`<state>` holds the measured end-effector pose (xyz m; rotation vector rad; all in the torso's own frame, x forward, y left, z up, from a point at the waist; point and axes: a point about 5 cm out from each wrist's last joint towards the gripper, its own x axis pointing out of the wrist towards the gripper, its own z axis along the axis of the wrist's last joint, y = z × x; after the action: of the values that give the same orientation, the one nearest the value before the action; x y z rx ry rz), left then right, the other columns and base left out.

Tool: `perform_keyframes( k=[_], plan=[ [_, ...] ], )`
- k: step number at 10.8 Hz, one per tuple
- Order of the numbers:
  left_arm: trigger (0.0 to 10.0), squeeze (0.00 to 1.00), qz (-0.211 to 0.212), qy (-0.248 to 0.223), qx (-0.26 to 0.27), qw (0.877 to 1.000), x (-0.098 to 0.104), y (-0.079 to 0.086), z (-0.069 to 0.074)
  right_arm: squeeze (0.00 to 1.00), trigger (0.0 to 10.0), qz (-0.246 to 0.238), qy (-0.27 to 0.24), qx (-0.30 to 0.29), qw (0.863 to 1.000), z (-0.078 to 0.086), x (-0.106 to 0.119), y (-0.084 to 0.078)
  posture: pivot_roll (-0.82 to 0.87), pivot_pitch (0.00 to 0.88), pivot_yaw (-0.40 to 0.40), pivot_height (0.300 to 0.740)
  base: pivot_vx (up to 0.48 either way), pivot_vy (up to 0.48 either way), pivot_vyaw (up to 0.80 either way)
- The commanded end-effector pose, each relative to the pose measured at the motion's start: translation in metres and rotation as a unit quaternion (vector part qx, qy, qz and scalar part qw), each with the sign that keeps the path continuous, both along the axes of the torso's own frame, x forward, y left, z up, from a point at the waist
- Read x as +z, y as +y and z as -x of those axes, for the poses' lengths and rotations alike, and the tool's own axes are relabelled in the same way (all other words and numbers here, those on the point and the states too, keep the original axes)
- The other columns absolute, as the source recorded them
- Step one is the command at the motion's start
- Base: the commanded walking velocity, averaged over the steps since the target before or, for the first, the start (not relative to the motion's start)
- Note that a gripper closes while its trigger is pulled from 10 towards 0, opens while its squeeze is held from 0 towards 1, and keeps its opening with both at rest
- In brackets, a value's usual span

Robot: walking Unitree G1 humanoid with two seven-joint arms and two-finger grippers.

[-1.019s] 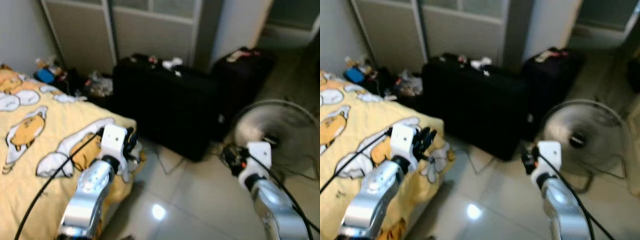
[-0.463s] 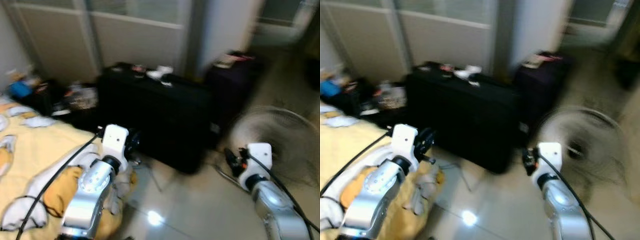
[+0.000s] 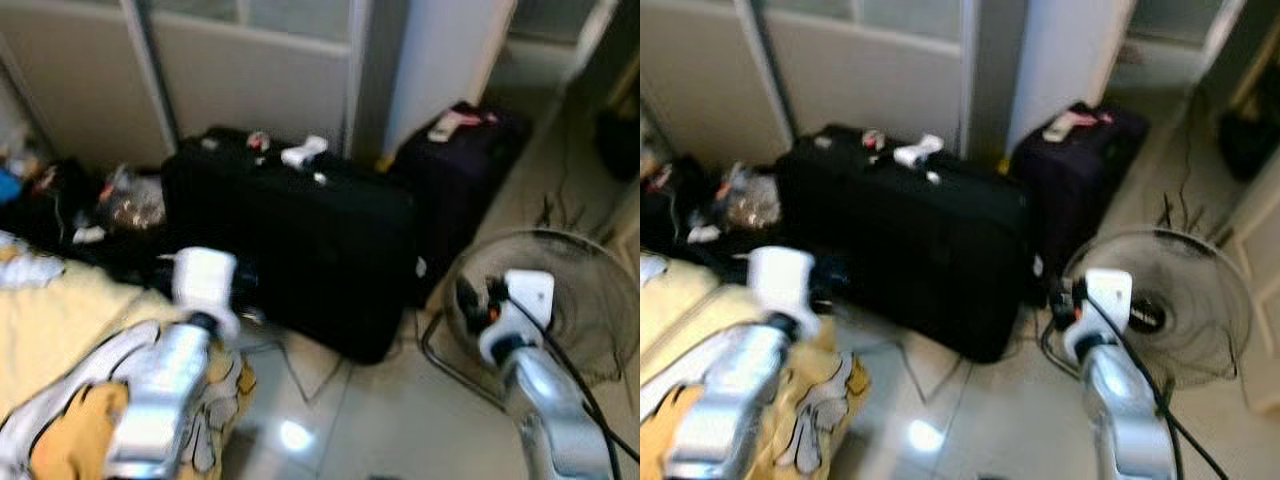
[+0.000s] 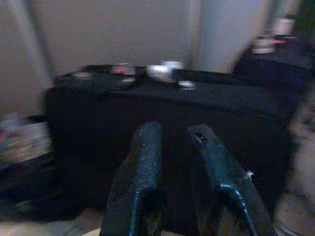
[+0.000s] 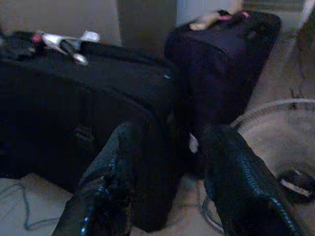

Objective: Clean up the room

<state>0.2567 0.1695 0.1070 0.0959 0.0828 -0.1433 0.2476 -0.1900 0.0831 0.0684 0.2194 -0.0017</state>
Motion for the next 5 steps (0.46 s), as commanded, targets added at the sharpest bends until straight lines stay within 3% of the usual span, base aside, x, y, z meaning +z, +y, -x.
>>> perform_keyframes(
  k=[1, 5],
  plan=[
    [10.0, 0.00, -0.009, -0.015, 0.011, 1.000, 0.0050, 0.0034, 0.0018, 0.00, 10.0, -0.001, -0.003, -0.002, 1.000, -0.0001, -0.0004, 0.0001, 0.04, 0.000, -0.020, 0.740, 0.000, 0.000, 0.00],
    [10.0, 0.00, -0.006, -0.015, 0.012, 1.000, 0.0056, 0.0015, 0.0044, 0.00, 10.0, -0.011, -0.003, -0.003, 1.000, 0.0032, -0.0059, 0.0014, 0.04, 0.000, -0.010, 0.740, 0.000, 0.000, 0.00]
  ],
)
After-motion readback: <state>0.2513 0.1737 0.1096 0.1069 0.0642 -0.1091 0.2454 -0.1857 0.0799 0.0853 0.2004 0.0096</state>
